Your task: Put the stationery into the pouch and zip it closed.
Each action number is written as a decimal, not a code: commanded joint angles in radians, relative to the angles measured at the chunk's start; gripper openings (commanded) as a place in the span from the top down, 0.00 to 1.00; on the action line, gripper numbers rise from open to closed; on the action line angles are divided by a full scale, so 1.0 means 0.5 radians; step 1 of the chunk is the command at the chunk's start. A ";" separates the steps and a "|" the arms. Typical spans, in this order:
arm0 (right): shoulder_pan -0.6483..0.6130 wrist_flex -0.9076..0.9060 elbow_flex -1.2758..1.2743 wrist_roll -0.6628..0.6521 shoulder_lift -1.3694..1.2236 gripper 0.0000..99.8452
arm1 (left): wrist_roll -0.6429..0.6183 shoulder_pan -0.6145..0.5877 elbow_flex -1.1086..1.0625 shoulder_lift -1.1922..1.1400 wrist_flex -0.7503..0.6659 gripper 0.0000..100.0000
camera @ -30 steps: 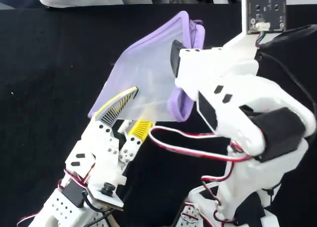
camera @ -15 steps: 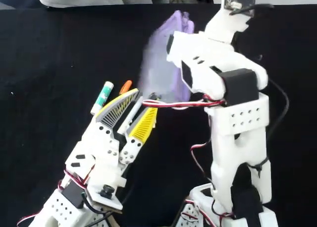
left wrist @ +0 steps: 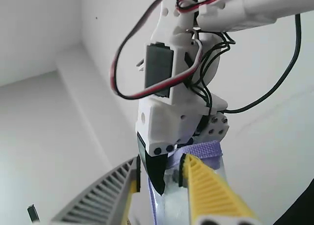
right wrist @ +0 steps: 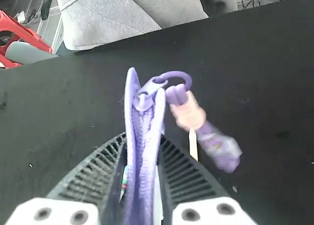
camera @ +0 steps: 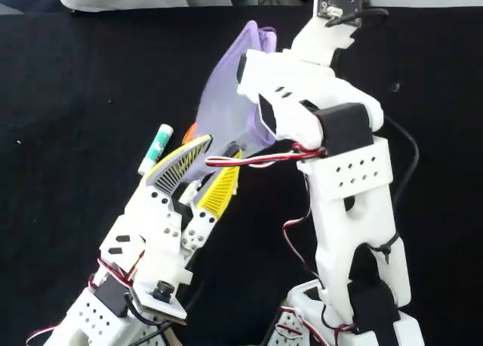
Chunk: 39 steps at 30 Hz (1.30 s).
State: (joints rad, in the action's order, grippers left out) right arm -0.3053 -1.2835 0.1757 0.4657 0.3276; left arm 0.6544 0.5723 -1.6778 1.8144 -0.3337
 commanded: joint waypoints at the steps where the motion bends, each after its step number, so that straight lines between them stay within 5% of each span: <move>1: -0.031 0.058 0.048 0.018 0.023 0.99 | -0.009 -0.008 -0.041 0.018 0.003 0.84; 10: -0.031 0.123 0.026 0.018 0.023 0.99 | -0.025 -0.008 -0.026 0.018 0.405 0.84; 17: -0.031 0.129 0.017 0.021 0.020 0.99 | -0.224 -0.008 -0.023 0.018 0.414 0.84; 33: -0.061 0.166 0.017 0.003 0.020 0.99 | -0.224 -0.023 -0.041 0.018 0.439 0.82; 39: -0.126 0.160 0.029 -0.046 0.026 0.99 | -0.239 -0.103 -0.041 0.018 0.672 0.79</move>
State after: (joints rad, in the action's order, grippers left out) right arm -0.3452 -1.2298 0.1757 0.4626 0.3276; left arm 0.5439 0.5355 -1.6778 1.8144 -0.0146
